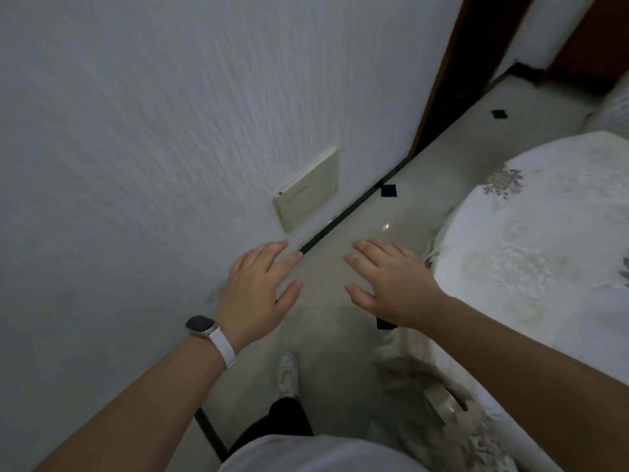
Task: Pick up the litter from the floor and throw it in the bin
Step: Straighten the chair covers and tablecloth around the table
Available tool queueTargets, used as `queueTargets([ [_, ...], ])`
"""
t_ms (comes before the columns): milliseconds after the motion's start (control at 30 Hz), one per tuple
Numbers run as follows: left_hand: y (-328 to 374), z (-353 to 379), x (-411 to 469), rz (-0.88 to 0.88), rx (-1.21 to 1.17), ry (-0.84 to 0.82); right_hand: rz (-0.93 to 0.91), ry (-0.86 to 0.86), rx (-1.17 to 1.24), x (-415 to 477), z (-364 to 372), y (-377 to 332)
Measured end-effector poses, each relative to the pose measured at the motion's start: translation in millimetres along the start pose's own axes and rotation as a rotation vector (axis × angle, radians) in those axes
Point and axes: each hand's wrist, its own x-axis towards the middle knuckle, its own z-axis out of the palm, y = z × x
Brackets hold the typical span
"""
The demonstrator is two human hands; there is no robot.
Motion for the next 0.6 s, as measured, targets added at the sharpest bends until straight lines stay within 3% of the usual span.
queueTargets([
  [233,-89,-1,116,0.114,-0.161,0.025,0.227,0.090,-0.082,101,-23,-1],
  [367,-106,4,181,0.253,-0.218,0.036,0.324,0.164,-0.119,137,-40,17],
  [600,-109,38,281,0.387,-0.235,-0.018,0.498,0.151,-0.149,159,-55,97],
])
